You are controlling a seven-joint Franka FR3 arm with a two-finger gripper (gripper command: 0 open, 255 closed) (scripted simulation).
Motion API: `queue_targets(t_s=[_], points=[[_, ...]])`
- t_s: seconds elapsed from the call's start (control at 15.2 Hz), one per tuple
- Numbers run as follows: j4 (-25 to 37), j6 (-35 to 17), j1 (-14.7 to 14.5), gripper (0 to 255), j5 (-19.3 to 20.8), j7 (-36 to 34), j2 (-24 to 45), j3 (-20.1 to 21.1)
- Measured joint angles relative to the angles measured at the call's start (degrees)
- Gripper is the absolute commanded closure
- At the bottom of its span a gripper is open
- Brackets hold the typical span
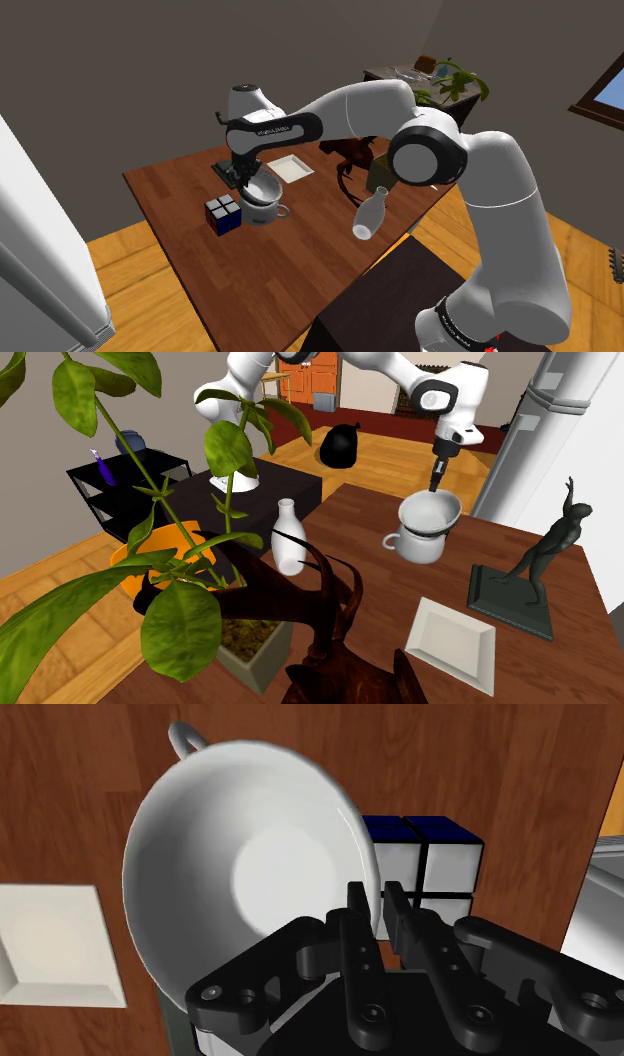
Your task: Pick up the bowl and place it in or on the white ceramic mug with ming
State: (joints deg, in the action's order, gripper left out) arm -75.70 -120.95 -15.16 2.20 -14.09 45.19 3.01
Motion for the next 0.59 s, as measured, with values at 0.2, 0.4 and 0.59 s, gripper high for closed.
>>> queue_targets(t_s=[0.2,0.4,0.59], points=[[1.59,-0.02,0.00,255,0.09,-0.03,2.41,-0.17],[1.14,-0.42,-0.03,255,0.07,-0.03,2.28,-0.11],[1.30,-0.44,-0.01,0,0.06,0.02,2.40,-0.10]])
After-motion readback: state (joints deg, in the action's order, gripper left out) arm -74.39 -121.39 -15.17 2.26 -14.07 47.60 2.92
